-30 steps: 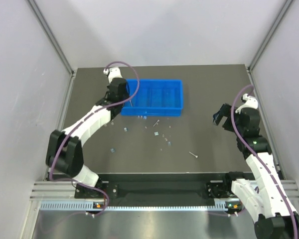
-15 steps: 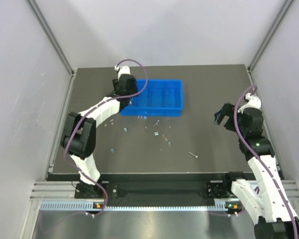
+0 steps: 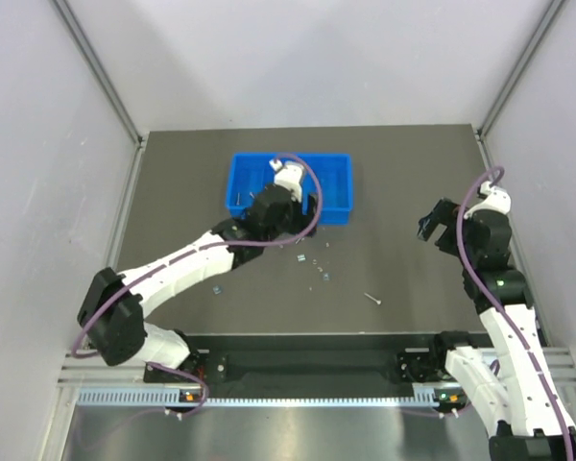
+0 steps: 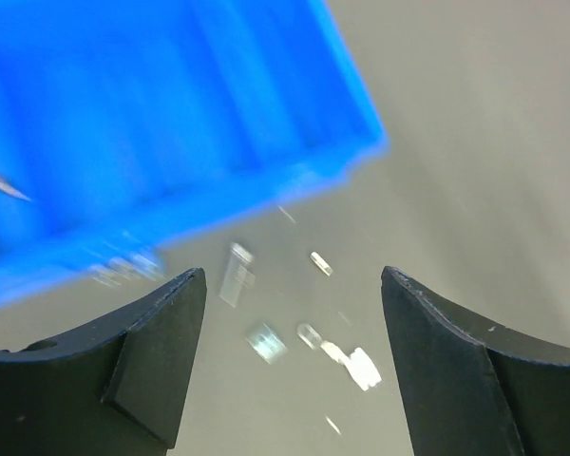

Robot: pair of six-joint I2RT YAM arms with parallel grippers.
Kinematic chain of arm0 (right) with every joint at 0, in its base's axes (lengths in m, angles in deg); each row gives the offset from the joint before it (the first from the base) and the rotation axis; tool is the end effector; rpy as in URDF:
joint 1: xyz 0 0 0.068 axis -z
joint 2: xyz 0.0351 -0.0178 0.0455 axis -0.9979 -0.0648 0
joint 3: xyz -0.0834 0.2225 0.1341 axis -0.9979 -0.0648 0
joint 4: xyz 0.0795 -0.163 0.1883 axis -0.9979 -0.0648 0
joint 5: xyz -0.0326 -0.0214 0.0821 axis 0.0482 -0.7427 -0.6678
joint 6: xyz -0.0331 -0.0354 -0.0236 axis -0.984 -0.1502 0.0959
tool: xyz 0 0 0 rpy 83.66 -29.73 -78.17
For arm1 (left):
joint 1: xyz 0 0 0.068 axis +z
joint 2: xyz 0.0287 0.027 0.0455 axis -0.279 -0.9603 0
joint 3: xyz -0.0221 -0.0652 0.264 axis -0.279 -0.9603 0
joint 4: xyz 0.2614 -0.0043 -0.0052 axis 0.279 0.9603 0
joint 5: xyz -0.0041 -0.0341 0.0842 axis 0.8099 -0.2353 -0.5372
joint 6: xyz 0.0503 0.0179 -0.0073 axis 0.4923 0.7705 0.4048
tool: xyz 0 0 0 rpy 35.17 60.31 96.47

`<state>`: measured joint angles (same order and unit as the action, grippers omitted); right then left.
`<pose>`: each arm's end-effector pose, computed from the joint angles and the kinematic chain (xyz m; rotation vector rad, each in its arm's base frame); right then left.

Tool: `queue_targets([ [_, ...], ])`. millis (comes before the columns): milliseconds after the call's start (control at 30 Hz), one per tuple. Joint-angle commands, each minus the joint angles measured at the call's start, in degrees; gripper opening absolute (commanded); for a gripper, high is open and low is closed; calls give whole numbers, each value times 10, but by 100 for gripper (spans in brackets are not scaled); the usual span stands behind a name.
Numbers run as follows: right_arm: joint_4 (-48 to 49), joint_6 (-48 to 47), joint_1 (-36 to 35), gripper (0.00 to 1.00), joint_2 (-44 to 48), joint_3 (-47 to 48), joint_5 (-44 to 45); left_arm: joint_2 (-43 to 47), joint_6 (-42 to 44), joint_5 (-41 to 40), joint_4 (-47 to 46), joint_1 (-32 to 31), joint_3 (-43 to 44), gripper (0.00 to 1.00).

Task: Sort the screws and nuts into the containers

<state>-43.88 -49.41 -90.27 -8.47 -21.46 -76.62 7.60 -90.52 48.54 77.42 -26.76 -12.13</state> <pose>0.1527 0.0068 0.3117 0.3924 1.9836 0.1895 0.2485 -0.2206 0.3048 0.2875 1.9960 -0.4663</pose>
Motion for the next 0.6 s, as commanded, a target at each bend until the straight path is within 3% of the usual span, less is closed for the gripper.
queue_targets([
  [0, -9, 13, -5, 100, 13, 5, 18, -3, -46, 18, 10, -64, -41, 79],
  [167, -48, 42, -4, 100, 3, 18, 67, -66, -44, 31, 9, -184, -29, 80],
  [300, -76, 43, -4, 100, -13, 34, 81, -121, 74, 44, 7, -255, 9, 81],
  [567, -82, 38, -4, 100, 17, 41, 69, -211, 280, 187, -10, -272, 59, 82],
])
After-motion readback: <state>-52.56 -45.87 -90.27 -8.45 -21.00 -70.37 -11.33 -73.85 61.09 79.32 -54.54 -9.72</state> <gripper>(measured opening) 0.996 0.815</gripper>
